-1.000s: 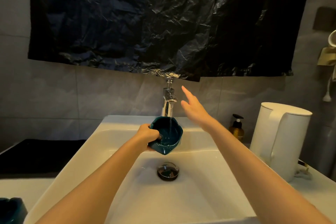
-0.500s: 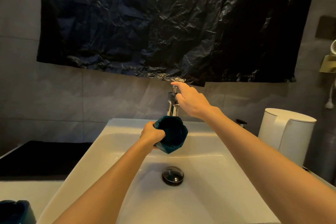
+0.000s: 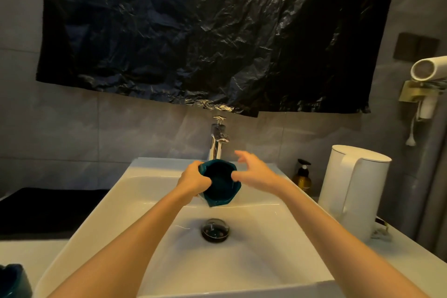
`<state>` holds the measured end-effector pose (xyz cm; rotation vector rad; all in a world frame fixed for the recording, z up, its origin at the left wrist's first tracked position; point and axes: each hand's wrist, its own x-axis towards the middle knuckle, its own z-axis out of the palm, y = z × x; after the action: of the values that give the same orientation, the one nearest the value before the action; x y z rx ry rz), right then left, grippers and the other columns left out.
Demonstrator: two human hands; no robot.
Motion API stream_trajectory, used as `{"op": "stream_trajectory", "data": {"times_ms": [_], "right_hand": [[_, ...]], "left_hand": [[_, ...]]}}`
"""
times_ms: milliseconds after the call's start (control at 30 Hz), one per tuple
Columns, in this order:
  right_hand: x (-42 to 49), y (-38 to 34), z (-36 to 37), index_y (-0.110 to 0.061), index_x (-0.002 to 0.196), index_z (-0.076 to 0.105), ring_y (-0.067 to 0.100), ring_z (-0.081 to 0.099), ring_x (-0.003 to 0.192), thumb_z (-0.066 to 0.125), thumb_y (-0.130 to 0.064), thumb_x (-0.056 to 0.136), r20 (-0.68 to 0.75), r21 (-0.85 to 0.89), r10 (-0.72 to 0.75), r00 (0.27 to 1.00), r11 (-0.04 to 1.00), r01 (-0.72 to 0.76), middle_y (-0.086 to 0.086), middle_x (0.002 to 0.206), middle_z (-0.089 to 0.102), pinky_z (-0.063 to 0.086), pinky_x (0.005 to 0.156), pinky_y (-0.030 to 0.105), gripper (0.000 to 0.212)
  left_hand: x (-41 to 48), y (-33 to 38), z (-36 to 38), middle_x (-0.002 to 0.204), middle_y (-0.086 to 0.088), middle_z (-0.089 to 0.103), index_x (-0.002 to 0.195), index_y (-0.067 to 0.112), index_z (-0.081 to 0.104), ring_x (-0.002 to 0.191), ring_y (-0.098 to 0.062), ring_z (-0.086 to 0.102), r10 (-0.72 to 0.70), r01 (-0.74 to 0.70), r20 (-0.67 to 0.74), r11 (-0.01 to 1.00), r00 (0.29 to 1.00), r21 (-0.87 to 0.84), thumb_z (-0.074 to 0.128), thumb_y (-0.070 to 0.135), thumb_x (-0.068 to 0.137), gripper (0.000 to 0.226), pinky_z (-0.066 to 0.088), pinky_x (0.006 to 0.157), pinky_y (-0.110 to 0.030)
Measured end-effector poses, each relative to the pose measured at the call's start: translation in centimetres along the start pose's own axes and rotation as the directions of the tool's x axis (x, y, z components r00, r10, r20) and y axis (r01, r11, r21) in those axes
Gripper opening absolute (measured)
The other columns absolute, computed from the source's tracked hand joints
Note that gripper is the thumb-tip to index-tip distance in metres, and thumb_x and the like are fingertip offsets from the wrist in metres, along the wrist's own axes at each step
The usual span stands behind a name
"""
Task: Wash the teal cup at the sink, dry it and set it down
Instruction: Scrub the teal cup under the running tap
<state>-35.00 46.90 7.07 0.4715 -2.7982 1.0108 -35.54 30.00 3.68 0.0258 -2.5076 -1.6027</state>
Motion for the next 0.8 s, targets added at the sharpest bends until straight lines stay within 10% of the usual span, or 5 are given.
{"op": "stream_trajectory", "data": {"times_ms": [167,433,667,800], "right_hand": [[-0.8,2.2,2.0,-0.014,0.126,0.047,0.015,0.056,0.067,0.049,-0.023,0.096,0.029,0.127,0.142,0.989,0.981,-0.144,0.009,0.104,0.061,0.047,0.052,0.024,0.031],[-2.1,4.4,2.0,-0.022,0.109,0.05,0.016,0.061,0.091,0.066,-0.023,0.087,-0.282,-0.023,-0.196,0.939,0.98,0.198,-0.003,0.103,0.065,0.053,0.077,0.031,0.028],[-2.5,4.1,2.0,-0.018,0.119,0.044,0.021,0.067,0.088,0.08,-0.011,0.074,-0.525,-0.282,-0.536,0.662,0.843,0.458,0.012,0.105,0.067,0.049,0.067,0.01,0.058],[-2.6,4.0,2.1,-0.022,0.119,0.037,0.023,0.067,0.09,0.081,-0.01,0.072,-0.523,-0.309,-0.567,0.637,0.822,0.478,0.013,0.107,0.066,0.045,0.069,0.005,0.065]], "left_hand": [[-0.8,0.3,1.2,0.111,-0.004,0.061,0.115,0.024,0.049,0.099,-0.023,0.057,0.255,-0.252,0.023,0.933,0.967,0.257,0.06,0.005,0.079,0.042,0.053,0.084,-0.039],[-2.8,0.3,1.8,0.11,0.005,0.061,0.12,0.03,0.044,0.092,-0.015,0.058,0.688,-0.629,-0.015,0.672,0.726,0.391,0.065,0.008,0.08,0.05,0.051,0.073,-0.025],[-3.7,1.3,0.8,0.099,-0.013,0.066,0.117,0.012,0.045,0.084,-0.021,0.062,0.96,-0.775,-0.031,0.242,0.277,0.584,0.083,-0.001,0.056,0.073,0.054,0.06,-0.023],[-3.4,1.1,0.6,0.1,-0.015,0.066,0.118,0.011,0.044,0.083,-0.024,0.065,0.969,-0.766,-0.011,0.202,0.247,0.61,0.086,0.003,0.055,0.076,0.055,0.062,-0.023]]}}
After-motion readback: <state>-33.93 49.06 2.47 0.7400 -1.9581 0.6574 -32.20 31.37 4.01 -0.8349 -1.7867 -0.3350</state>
